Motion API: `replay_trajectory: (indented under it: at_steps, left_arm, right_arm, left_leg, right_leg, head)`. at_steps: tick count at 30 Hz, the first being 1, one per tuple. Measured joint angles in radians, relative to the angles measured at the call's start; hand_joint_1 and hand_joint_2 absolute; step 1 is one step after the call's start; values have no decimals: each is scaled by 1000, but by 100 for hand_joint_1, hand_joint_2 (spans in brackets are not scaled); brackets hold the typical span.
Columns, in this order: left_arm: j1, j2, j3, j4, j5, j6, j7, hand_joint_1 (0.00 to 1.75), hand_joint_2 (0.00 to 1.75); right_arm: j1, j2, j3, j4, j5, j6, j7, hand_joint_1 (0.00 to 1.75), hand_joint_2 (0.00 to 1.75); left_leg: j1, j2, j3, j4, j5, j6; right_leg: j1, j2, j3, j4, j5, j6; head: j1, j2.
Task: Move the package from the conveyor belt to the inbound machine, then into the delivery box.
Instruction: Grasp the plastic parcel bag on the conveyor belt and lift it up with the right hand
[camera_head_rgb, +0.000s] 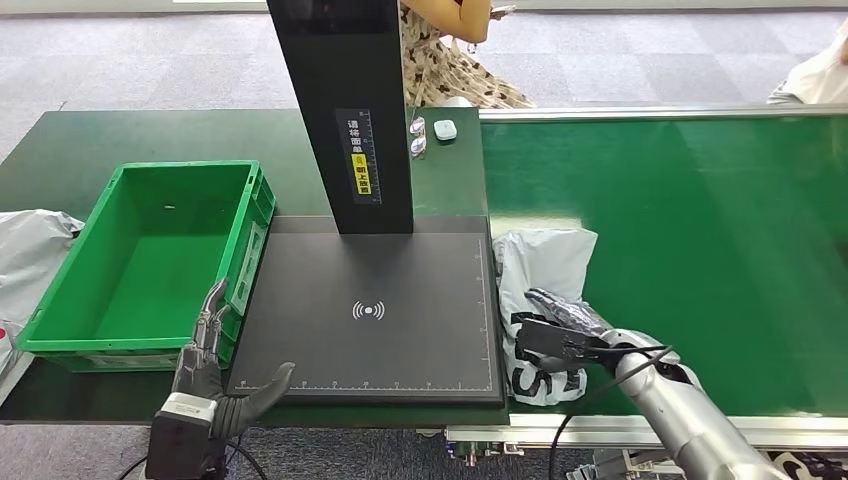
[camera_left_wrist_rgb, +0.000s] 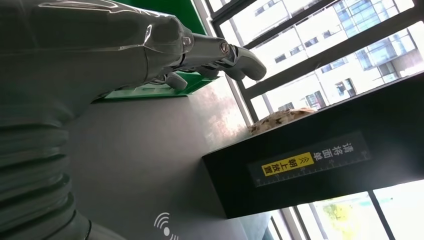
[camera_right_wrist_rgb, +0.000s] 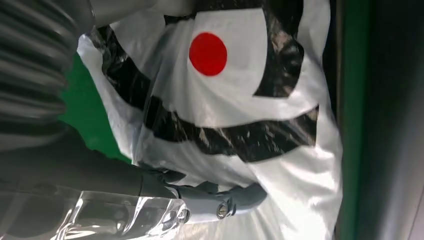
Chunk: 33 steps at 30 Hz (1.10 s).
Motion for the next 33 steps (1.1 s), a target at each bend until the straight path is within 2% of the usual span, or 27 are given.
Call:
replay_trajectory:
  at_steps: [7, 11, 18, 27, 33]
  left_arm:
    - [-17, 6, 0, 17, 8, 0, 5, 0, 175]
    - [-18, 8, 0, 21, 12, -2, 10, 0, 175]
    - [-31, 9, 0, 23, 12, -16, 23, 0, 175]
    - [-37, 9, 0, 26, 6, -20, 24, 0, 175]
    - [-30, 9, 0, 26, 1, -7, 23, 0, 175]
  right_arm:
    - [-65, 16, 73, 89, -21, 75, 2, 0, 175]
    - [-88, 16, 114, 108, -21, 93, 42, 175, 175]
    - [-118, 1, 195, 112, -9, 63, 117, 175, 175]
    - [-125, -14, 245, 93, 32, -2, 183, 175, 175]
    - [-101, -43, 261, 35, 103, -103, 256, 175, 175]
  left_leg:
    - [0, 2, 3, 0, 0, 0]
    - [0, 2, 4, 0, 0, 0]
    - [0, 3, 8, 0, 0, 0]
    - [0, 1, 9, 0, 0, 0]
    - [0, -3, 9, 0, 0, 0]
  right_leg:
    - [0, 2, 2, 0, 0, 0]
    - [0, 3, 3, 0, 0, -1]
    - [0, 3, 7, 0, 0, 0]
    - [0, 1, 9, -1, 0, 0]
    - [-1, -3, 10, -1, 0, 1]
  head:
    - [0, 0]
    - [0, 0]
    - [0, 0]
    - [0, 0]
    - [0, 0]
